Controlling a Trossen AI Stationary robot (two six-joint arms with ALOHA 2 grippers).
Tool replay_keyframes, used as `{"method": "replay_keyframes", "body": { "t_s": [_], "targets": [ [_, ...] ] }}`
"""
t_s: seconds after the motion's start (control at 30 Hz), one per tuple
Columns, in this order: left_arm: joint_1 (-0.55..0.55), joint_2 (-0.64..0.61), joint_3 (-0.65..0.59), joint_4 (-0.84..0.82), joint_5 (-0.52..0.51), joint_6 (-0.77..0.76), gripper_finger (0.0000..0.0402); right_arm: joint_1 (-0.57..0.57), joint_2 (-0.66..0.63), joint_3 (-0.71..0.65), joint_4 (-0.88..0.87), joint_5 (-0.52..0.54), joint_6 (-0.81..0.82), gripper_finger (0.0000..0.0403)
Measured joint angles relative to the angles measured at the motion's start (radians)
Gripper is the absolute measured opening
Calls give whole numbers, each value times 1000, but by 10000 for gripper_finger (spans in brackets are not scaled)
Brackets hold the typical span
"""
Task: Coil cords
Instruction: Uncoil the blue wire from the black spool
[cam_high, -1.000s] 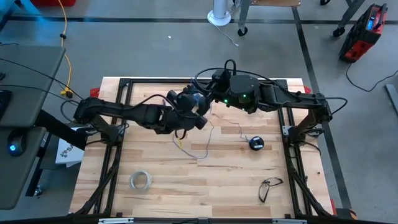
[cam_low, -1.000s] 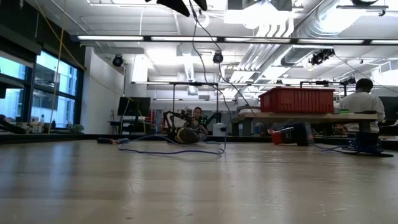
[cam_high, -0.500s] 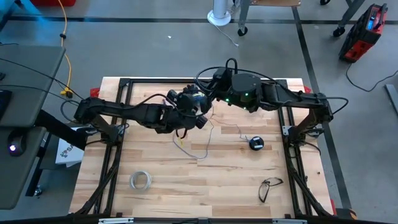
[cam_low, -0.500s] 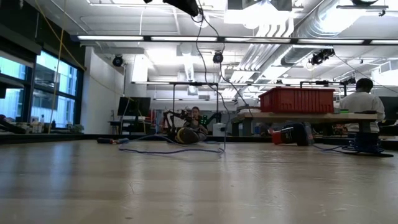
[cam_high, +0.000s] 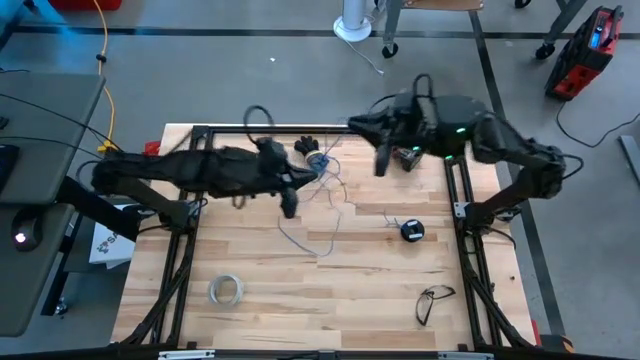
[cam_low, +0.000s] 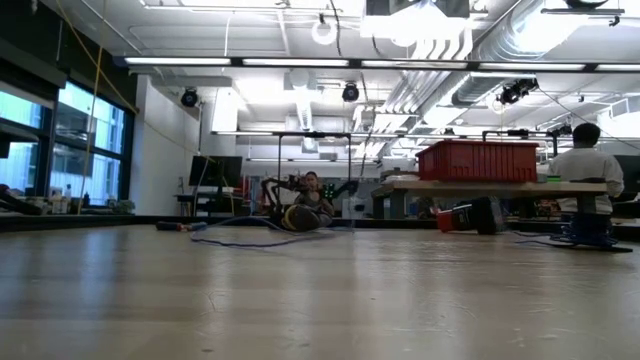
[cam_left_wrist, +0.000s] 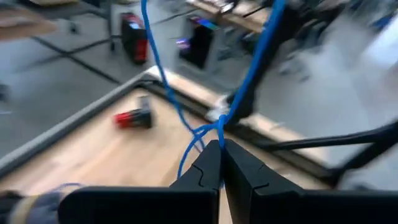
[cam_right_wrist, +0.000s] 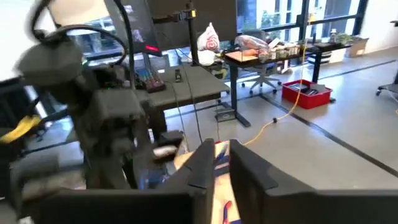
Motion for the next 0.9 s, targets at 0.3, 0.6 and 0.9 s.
{"method": "replay_keyframes", "body": {
  "t_s": [0.3, 0.6, 0.9],
  "targets": [
    [-2, -83, 0, 102, 136, -129, 1, -5, -91, 0, -84, -271, 7, 148],
    [17, -97, 0, 135, 214, -165, 0, 86, -94, 0, -108, -421, 82, 134],
    [89, -100, 0, 141, 349, -123, 0, 250, 93, -2, -64, -125, -71, 128]
  ]
}}
